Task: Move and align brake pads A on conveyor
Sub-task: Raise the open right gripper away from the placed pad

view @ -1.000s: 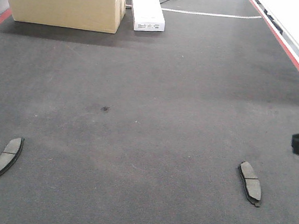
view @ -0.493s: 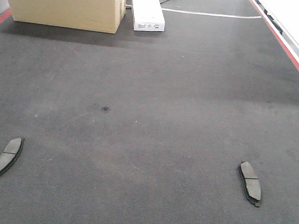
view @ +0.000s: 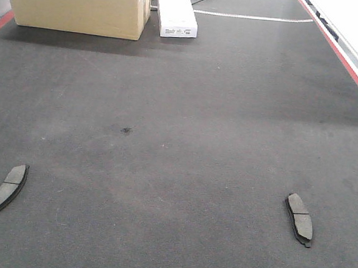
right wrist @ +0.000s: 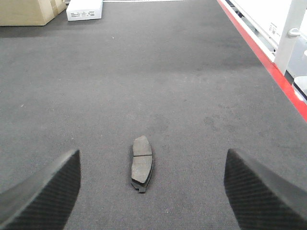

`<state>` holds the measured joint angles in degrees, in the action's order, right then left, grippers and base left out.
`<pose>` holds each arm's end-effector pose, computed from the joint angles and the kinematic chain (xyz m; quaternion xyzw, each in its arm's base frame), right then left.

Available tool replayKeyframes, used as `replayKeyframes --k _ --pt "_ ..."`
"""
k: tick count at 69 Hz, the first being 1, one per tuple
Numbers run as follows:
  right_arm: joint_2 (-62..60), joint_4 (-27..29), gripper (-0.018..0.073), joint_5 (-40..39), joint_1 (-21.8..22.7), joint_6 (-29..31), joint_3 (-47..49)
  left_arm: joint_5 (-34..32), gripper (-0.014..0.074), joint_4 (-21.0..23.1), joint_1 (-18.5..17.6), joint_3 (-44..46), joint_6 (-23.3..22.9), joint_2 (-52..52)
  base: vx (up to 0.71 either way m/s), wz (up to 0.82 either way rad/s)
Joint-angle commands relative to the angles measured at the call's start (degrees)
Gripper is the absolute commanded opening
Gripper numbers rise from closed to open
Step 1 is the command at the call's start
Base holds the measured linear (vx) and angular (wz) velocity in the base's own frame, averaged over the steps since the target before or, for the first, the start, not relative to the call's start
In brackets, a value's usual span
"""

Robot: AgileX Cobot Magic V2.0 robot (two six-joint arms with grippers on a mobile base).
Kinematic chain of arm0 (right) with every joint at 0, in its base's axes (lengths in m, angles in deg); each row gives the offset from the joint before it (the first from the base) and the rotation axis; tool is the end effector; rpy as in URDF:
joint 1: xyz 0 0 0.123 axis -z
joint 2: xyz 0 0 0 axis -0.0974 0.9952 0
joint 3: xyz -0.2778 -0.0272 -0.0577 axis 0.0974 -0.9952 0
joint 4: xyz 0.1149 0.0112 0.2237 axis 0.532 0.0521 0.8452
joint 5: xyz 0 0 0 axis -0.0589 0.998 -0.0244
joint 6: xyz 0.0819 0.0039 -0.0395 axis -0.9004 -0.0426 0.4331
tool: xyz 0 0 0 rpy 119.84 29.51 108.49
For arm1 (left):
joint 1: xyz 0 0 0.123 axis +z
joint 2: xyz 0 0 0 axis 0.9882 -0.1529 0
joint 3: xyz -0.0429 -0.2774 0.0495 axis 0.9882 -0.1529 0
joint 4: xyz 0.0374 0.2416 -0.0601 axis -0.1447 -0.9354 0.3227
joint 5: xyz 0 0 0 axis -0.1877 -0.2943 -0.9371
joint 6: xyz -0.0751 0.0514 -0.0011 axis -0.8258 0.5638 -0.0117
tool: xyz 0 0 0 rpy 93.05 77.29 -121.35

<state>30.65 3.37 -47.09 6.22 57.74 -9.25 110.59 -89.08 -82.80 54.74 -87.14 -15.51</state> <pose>0.0488 0.0001 0.2842 0.0113 0.8115 0.0066 0.5842 0.0529 0.0065 0.3165 -0.0107 0.8394 0.0304 0.5425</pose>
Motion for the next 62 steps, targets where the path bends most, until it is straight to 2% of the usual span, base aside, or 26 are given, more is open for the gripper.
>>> replayKeyframes --k 1,62 --pt "0.6 -0.1 0.0575 -3.7 0.4 0.7 1.5 -3.5 0.0541 -0.3 -0.1 1.4 0.0 -0.6 0.00 0.00" --pt "0.6 -0.1 0.0575 -3.7 0.4 0.7 1.5 -3.5 0.0541 -0.3 -0.1 1.4 0.0 -0.6 0.00 0.00"
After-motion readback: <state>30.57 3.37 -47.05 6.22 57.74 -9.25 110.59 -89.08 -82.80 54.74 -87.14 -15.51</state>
